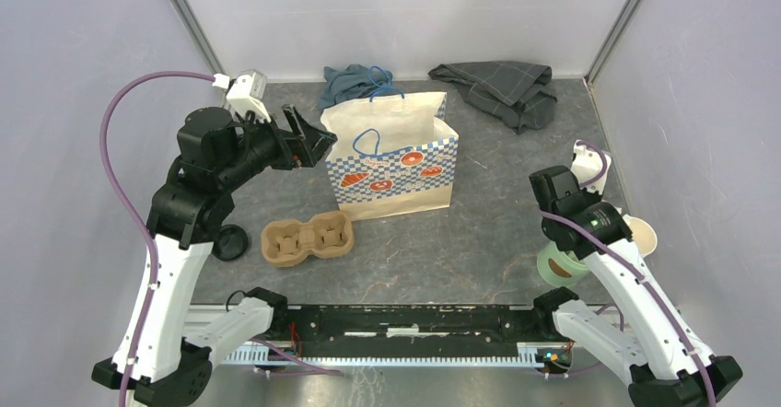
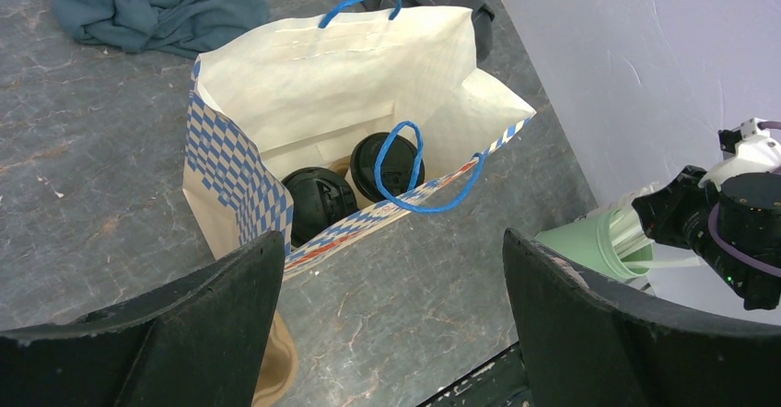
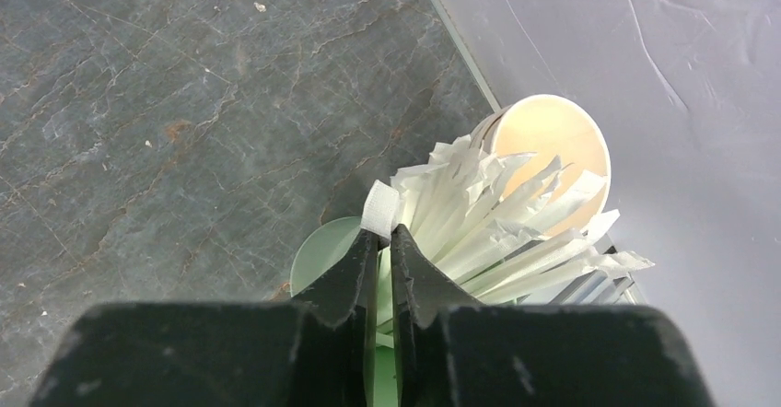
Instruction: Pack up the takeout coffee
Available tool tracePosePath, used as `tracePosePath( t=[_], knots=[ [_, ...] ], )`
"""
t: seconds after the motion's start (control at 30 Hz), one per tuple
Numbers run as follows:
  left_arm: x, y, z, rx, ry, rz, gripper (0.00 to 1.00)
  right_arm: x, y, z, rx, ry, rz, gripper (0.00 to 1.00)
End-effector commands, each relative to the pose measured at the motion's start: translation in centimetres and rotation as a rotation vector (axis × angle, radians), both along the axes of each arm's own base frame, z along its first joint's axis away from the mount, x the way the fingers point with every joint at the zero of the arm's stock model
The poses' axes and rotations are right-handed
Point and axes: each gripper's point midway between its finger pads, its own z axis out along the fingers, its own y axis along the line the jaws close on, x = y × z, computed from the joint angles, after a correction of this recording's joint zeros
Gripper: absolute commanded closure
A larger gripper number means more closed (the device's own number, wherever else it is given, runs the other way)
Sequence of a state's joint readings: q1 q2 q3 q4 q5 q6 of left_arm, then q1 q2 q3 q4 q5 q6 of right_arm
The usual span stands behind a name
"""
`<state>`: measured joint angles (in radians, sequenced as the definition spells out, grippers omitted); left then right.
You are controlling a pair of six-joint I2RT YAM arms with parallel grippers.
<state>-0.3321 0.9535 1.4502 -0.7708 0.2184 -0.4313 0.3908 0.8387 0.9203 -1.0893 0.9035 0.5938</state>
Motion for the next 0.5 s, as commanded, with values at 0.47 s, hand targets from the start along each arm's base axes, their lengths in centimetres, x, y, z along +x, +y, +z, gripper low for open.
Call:
tracePosePath(
  t=[0.47],
  knots=[
    [0.2, 0.3, 1.3, -0.004, -0.058, 0.017, 0.06, 0.3, 2.9, 9.2, 0.087, -0.177, 0.35, 1.0]
  ],
)
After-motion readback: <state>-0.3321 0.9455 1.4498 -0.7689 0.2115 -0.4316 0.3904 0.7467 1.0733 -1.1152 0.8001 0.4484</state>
